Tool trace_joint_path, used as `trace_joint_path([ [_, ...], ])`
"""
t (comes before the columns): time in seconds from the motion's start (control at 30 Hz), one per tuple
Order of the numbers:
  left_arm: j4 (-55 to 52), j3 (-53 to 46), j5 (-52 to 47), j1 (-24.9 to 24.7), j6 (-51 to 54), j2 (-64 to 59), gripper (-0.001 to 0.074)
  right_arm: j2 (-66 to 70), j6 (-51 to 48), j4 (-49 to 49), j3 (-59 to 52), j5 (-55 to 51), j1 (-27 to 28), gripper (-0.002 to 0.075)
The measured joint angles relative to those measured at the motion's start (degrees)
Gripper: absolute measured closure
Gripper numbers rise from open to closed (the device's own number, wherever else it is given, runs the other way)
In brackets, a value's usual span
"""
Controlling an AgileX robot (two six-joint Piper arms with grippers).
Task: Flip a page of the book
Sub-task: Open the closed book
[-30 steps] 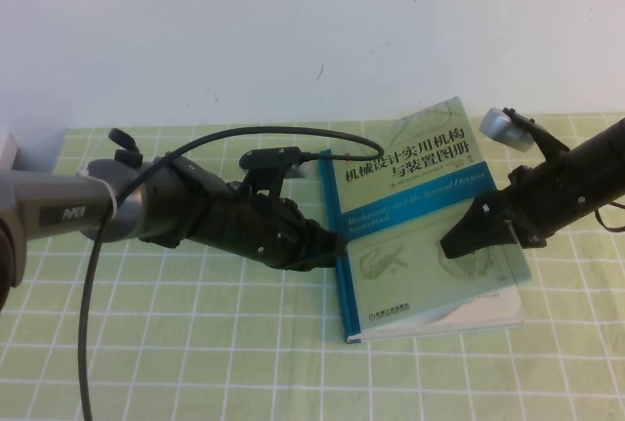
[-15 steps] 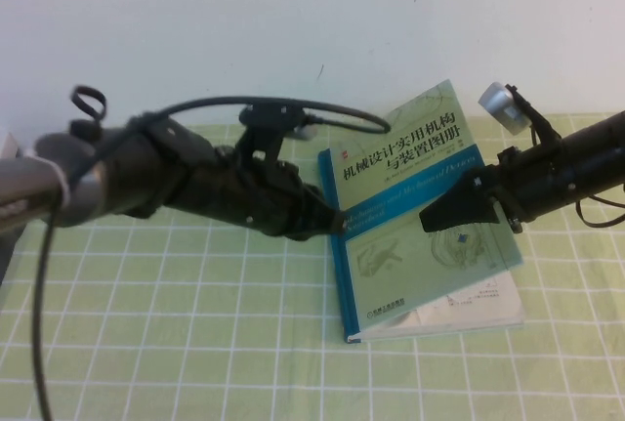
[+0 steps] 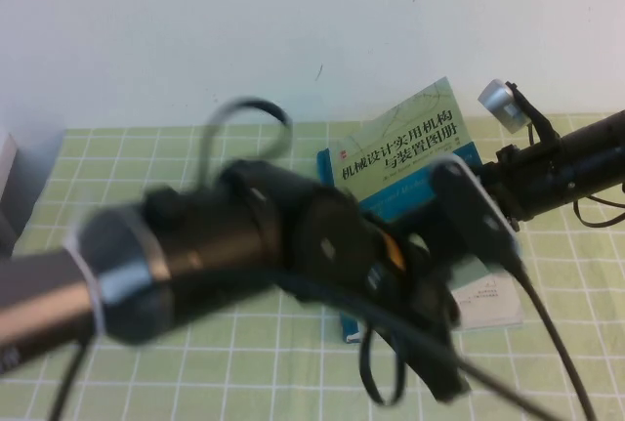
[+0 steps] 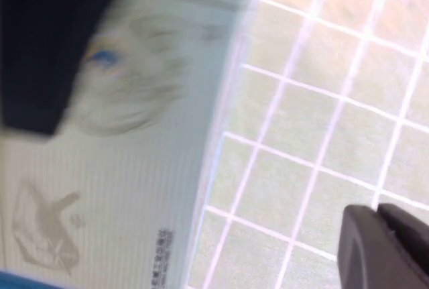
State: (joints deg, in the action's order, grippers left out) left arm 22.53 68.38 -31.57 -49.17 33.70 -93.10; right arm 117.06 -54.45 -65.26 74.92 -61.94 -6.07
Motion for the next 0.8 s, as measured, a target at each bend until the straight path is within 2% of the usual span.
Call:
trace_joint_path([
  [0.13,-21.8,0.0,3.6,-8.8,-17.6,-1.1,0.0739,0.0,0.0,-0.1,0.0,-0.3,0.0,0.0283],
  [0.27,-38.8,0.0,4.5,-13.4,-33.2,-3.1,0.0739,0.0,0.5,1.2,0.0,-0.3,0.0,0.0283],
  [0.43,-48.5,0.0,6.6,-14.2,-45.7,-6.8,0.0739,0.0,1.7,4.6,0.0,0.4,0.0,0.0283],
  [0.63,-55.0,0.0,11.0,-14.6,-53.7,-10.5,0.0739,0.0,2.0,4.4,0.0,0.3,0.0,0.0283],
  [0.8,-71.6,0.0,14.8,-15.1,-70.6,-14.8,0.0739,0.0,2.0,3.1,0.0,-0.3,0.0,0.0283],
])
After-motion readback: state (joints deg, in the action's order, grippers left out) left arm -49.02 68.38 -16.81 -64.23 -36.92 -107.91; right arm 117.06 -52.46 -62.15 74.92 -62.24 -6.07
